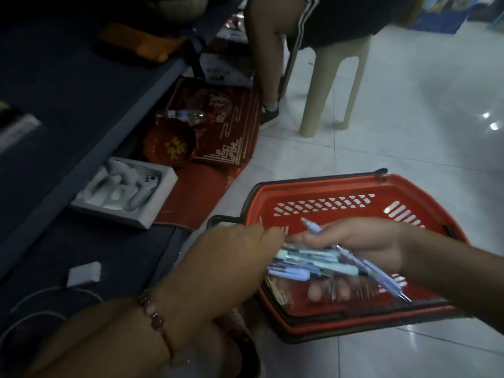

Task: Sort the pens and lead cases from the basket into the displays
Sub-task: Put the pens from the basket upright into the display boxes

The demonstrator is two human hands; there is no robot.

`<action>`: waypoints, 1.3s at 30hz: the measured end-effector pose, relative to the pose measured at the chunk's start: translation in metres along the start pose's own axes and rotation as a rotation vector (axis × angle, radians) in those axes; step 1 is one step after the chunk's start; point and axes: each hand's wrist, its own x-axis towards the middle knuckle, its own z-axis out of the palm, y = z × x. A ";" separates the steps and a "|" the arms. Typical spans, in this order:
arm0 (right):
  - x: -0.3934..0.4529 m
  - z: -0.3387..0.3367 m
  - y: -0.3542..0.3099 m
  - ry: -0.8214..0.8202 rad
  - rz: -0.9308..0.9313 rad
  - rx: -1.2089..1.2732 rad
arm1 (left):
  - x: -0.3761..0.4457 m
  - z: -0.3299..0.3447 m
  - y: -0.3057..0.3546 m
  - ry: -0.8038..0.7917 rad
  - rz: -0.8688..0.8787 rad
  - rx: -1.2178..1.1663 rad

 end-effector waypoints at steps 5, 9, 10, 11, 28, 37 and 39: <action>0.027 0.043 -0.025 0.330 -0.126 0.138 | -0.068 -0.047 -0.031 -0.022 -0.268 0.110; 0.079 0.098 -0.042 0.503 -0.256 -0.036 | -0.125 -0.080 -0.049 -0.006 -0.528 0.205; 0.095 0.114 -0.045 0.505 -0.264 -0.083 | -0.138 -0.089 -0.051 0.031 -0.598 0.247; 0.113 0.129 -0.047 0.497 -0.271 -0.124 | -0.151 -0.097 -0.055 0.054 -0.691 0.284; 0.308 0.326 -0.059 0.448 -0.687 -0.522 | -0.371 -0.159 -0.070 0.185 -1.113 0.380; 0.374 0.353 -0.037 -0.132 -0.184 -0.302 | -0.405 -0.171 -0.078 0.368 -1.283 0.206; 0.384 0.363 -0.045 -0.165 -0.184 -0.377 | -0.408 -0.172 -0.083 0.384 -1.309 0.141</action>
